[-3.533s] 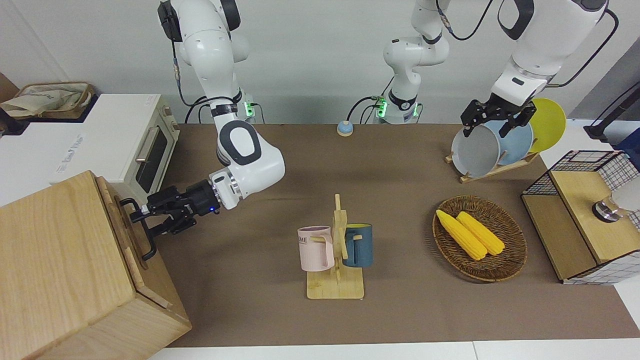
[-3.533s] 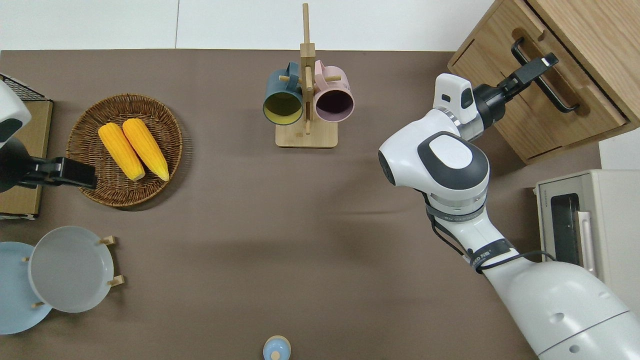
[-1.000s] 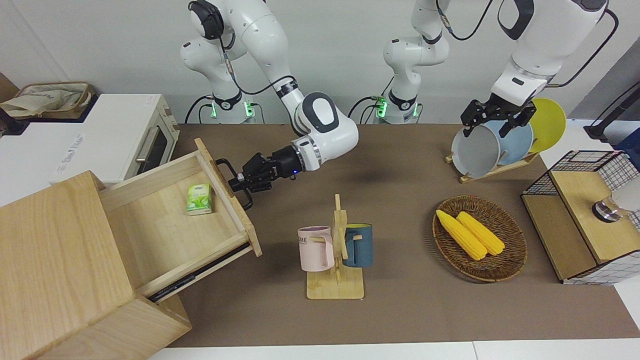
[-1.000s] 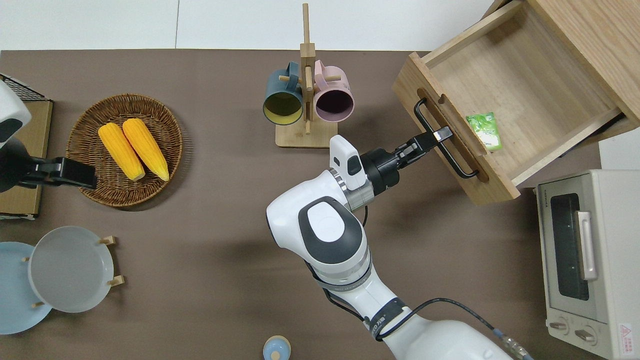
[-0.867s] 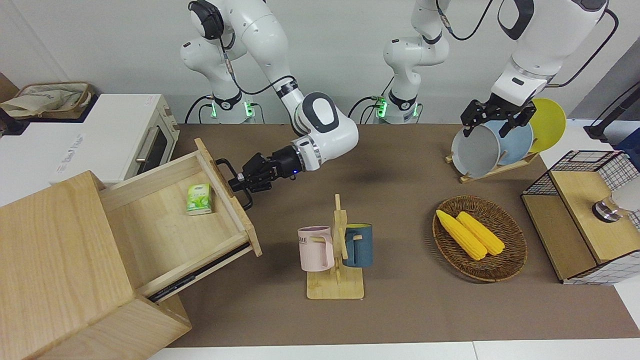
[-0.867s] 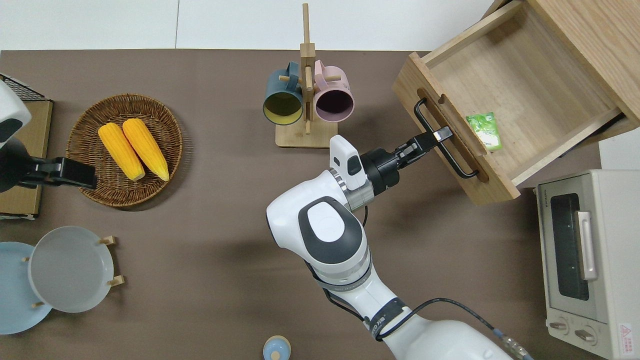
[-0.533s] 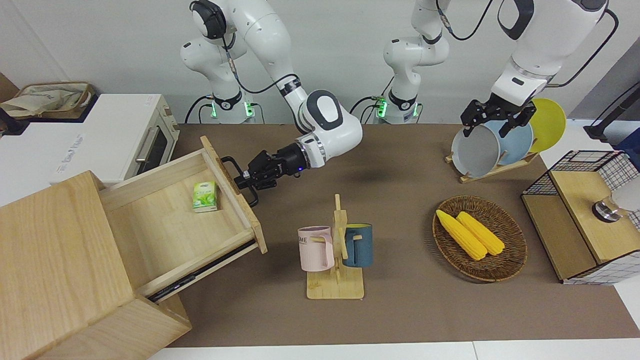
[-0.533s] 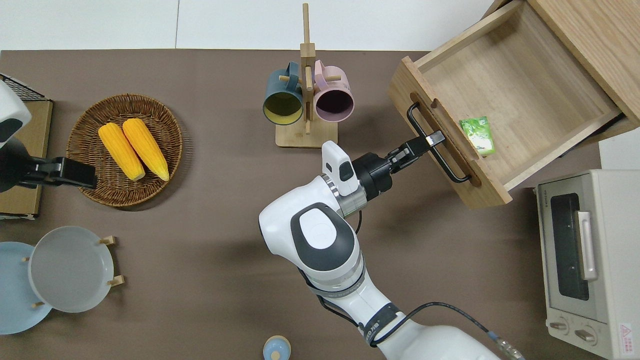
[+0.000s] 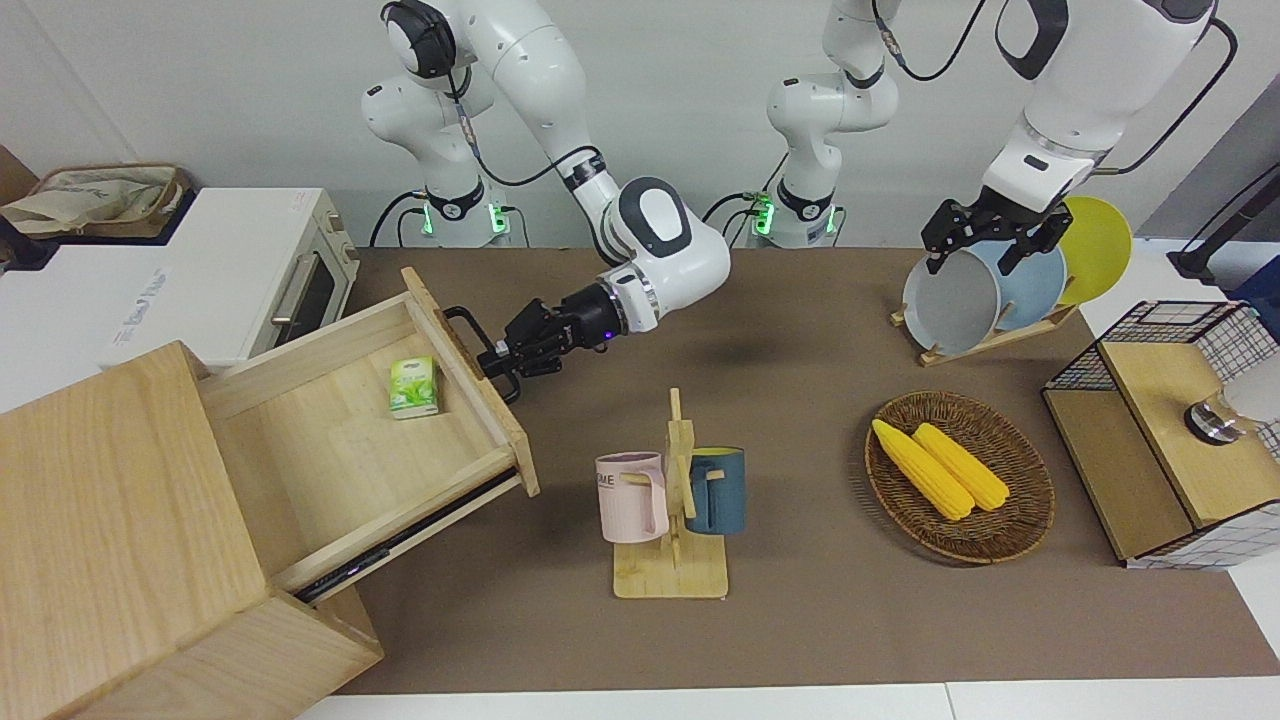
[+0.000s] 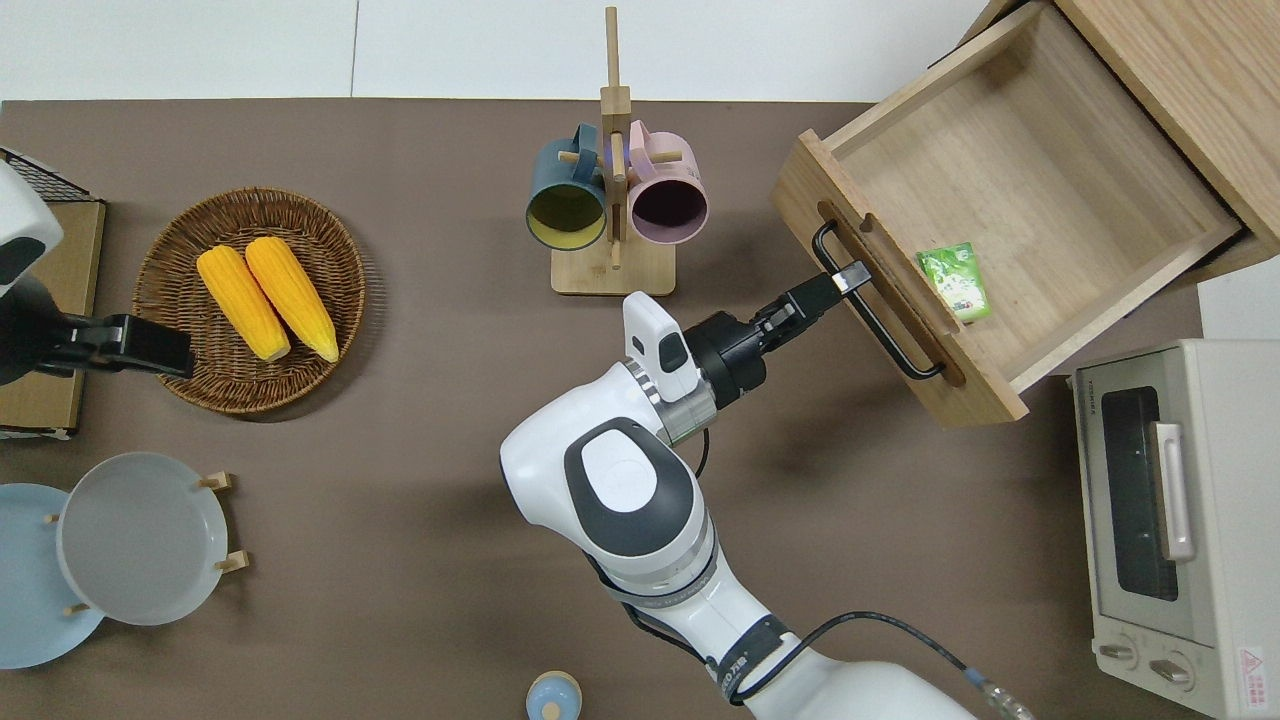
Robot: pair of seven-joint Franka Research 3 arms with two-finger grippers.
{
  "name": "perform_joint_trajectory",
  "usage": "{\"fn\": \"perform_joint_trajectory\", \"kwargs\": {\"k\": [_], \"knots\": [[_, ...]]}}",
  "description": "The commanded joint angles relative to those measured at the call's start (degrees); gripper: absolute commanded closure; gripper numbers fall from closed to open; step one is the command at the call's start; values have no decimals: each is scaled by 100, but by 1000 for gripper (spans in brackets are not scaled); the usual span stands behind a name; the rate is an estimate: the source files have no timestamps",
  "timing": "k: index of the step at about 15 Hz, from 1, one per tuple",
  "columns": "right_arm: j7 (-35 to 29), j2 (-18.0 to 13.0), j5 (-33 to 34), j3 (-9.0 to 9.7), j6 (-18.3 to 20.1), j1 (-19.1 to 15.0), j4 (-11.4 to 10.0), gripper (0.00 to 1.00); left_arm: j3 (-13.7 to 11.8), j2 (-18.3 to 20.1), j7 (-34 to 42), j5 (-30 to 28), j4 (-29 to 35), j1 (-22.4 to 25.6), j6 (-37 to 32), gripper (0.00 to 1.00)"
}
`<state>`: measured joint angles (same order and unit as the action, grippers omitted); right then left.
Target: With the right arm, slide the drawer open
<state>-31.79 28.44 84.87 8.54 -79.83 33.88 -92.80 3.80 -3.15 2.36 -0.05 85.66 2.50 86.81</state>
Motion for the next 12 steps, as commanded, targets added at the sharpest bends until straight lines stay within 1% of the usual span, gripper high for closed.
{"fn": "perform_joint_trajectory", "kwargs": {"k": [1,3,6,11,12], "knots": [[50,65,12,-1,-59,4,113,19,-2,25,-60,102,-49,-39,-103,7],[50,65,3,-1,-68,13,122,19,-2,25,-60,102,-49,-39,-103,7],[68,91,-348,-2,-94,110,394,19,-2,25,-60,102,-49,-39,-103,7],[112,118,-577,-1,-86,294,605,19,-2,25,-60,102,-58,-39,-103,7],[120,118,-595,-1,-86,303,606,21,-2,25,-60,102,-49,-39,-103,7]]}}
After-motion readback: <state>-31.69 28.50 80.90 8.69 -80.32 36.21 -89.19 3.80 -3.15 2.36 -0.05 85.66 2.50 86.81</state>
